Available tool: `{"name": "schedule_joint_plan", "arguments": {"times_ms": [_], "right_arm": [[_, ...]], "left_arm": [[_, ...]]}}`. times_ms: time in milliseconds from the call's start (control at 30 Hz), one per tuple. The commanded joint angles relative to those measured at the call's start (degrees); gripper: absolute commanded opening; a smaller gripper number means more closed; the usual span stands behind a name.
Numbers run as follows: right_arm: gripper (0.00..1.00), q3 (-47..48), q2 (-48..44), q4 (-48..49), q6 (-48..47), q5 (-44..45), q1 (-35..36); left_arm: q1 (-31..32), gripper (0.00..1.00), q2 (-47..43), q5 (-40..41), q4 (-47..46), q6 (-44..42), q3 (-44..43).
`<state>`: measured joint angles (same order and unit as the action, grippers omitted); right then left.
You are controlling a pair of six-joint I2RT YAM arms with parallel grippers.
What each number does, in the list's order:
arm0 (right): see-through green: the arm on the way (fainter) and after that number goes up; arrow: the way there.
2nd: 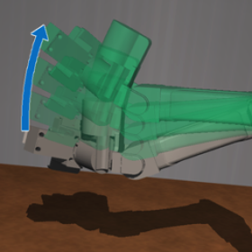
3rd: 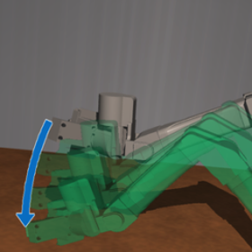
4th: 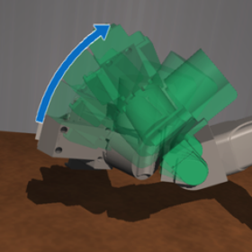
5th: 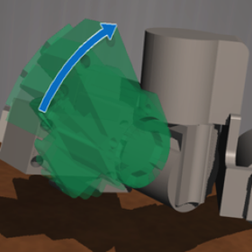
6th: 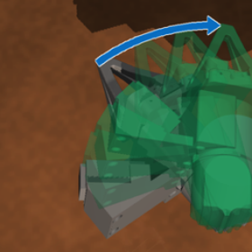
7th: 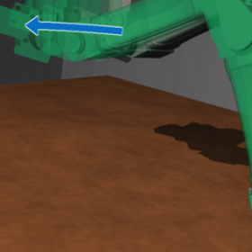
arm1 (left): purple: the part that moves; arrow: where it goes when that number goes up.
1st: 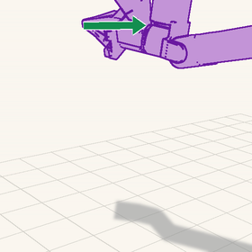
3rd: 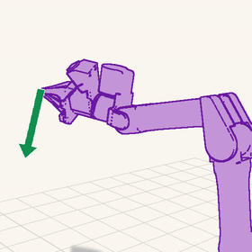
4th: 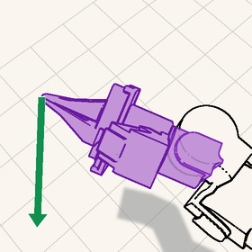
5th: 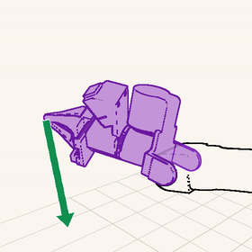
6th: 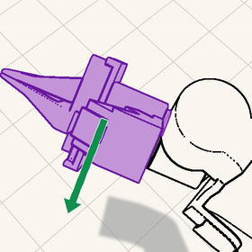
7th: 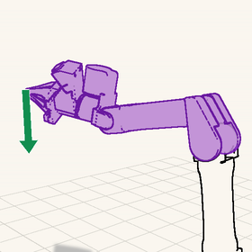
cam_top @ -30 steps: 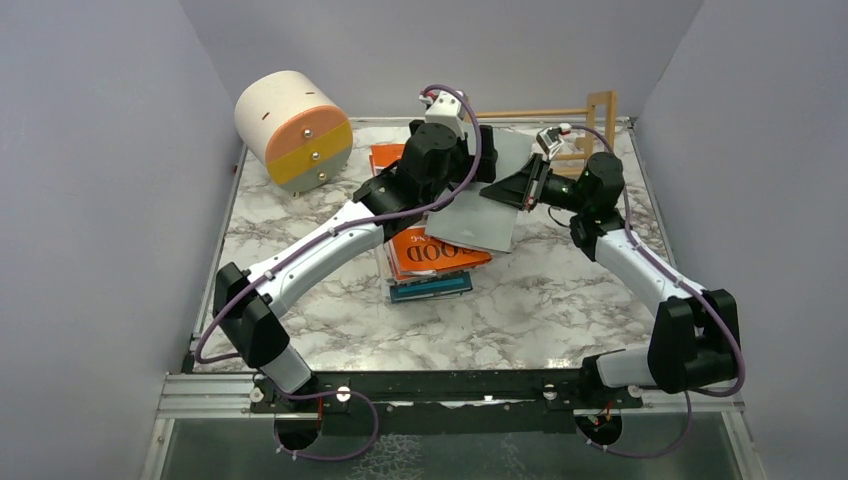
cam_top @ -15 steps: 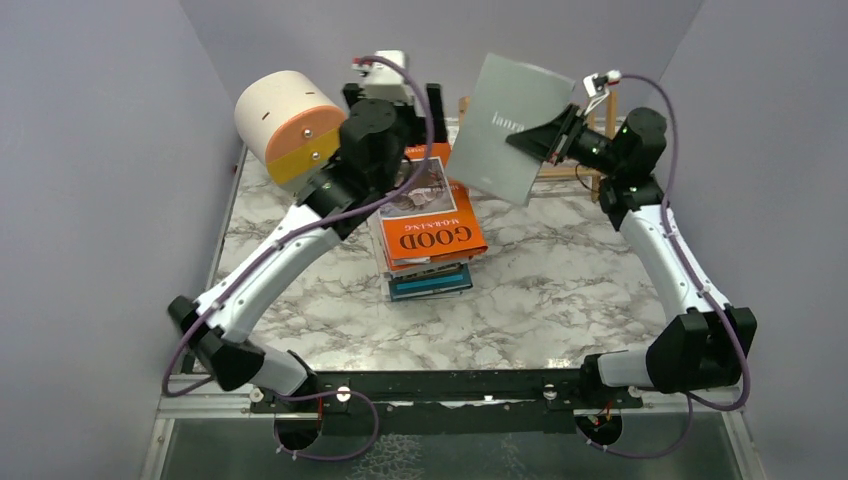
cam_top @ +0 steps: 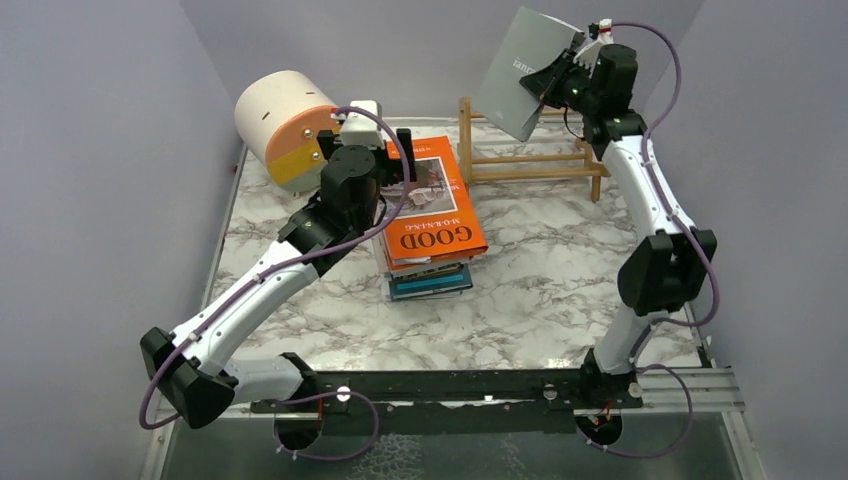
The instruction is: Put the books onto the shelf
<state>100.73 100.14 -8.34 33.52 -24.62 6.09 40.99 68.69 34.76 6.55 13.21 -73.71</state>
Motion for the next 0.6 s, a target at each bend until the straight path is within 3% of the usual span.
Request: {"name": "schedule_joint_plan", "arguments": {"times_ms": [0, 267, 567], "right_arm": [[0.01, 8.98, 6.7, -9.13, -7.13, 13.86, 1.74], [0.01, 22.83, 17.86, -17.03, -15.32, 24.78, 6.91], [0.01, 23.39, 25.15, -20.03, -16.96, 31.6, 12.37]], "left_arm": [[0.18, 0.99, 0.32, 1.76, -1.7, 0.76, 2.07], [-0.25, 0.99, 3.27, 3.79, -2.01, -0.01, 1.2], [-1.81, 0.99, 3.3, 3.82, -0.38, 0.06, 0.59]]}}
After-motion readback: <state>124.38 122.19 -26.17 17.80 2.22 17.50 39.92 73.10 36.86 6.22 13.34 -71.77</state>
